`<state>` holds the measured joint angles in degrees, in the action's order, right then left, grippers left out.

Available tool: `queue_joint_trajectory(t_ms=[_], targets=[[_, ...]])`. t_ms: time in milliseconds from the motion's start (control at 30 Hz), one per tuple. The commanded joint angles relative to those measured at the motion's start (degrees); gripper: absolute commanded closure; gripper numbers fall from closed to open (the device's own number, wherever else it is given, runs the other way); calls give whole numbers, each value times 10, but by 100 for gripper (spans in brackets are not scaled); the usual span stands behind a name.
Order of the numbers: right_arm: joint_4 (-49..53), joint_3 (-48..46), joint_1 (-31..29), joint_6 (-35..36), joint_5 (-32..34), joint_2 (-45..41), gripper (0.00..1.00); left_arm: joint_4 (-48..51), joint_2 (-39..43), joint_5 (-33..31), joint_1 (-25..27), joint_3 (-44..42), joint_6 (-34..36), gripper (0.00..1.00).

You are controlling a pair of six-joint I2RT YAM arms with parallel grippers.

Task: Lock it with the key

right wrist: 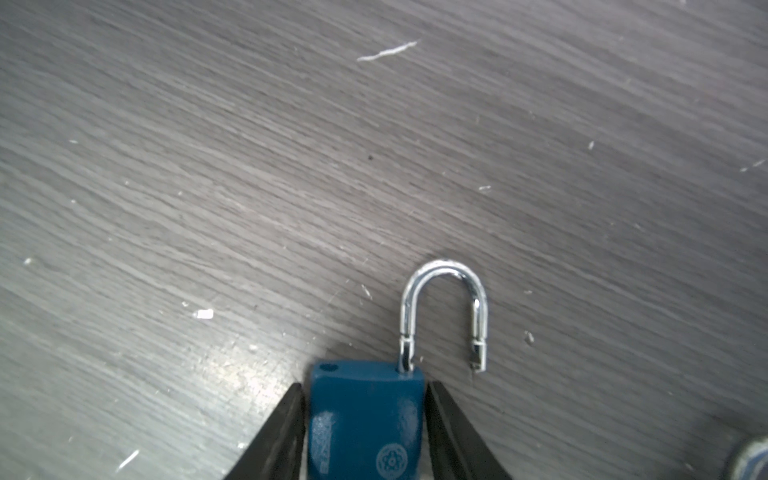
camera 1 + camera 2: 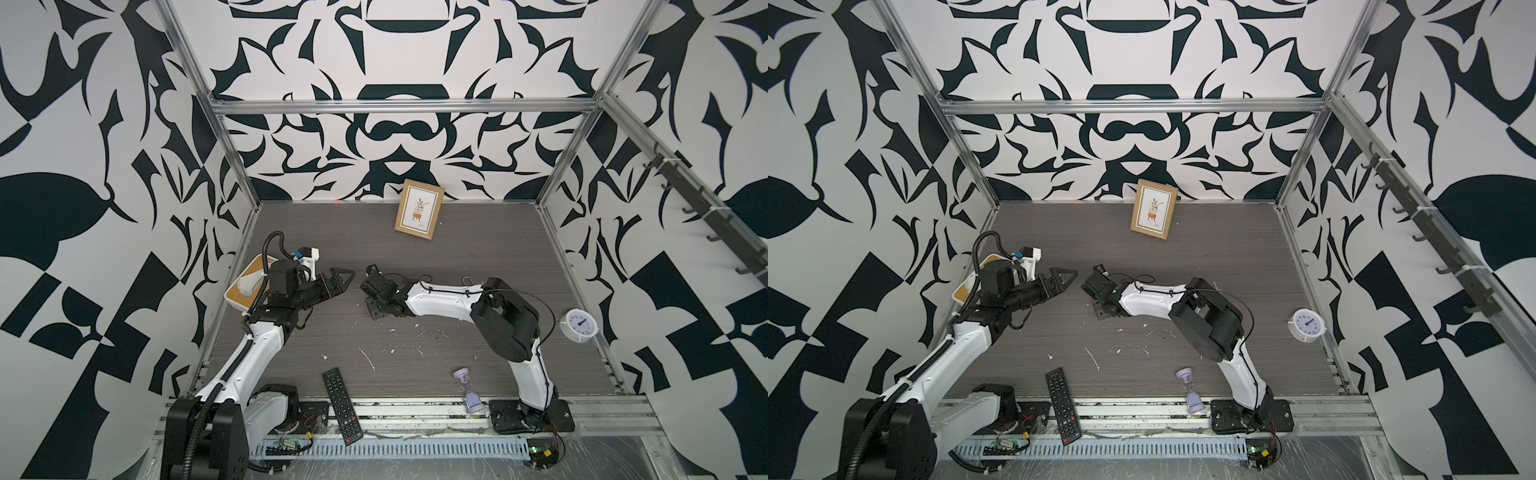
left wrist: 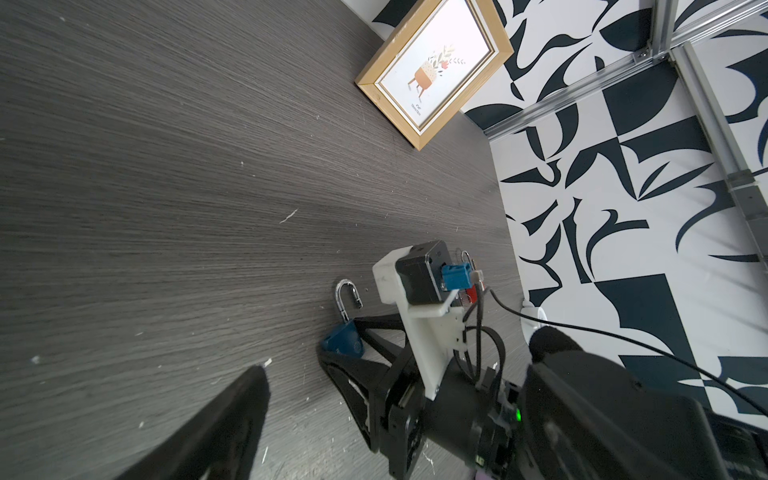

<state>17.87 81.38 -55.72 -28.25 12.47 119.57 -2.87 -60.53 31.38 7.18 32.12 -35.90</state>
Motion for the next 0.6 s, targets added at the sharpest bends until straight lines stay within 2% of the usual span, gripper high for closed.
queue_joint_trajectory(t_ms=[0,333,467,533,567], targets=[[20,8,-3,5,18,-9,53,-4,-8,7,-1,0,9,1],[11,-33,-2,15,8,-33,61,-31,-37,17,-1,-13,4,2],[-7,-67,-2,30,-9,-55,83,-53,-51,20,-1,-23,5,3],[-12,-83,-2,55,-37,-67,100,-60,-57,15,-1,-24,6,2],[-22,-97,2,70,-53,-76,100,-63,-62,15,-1,-25,6,3]])
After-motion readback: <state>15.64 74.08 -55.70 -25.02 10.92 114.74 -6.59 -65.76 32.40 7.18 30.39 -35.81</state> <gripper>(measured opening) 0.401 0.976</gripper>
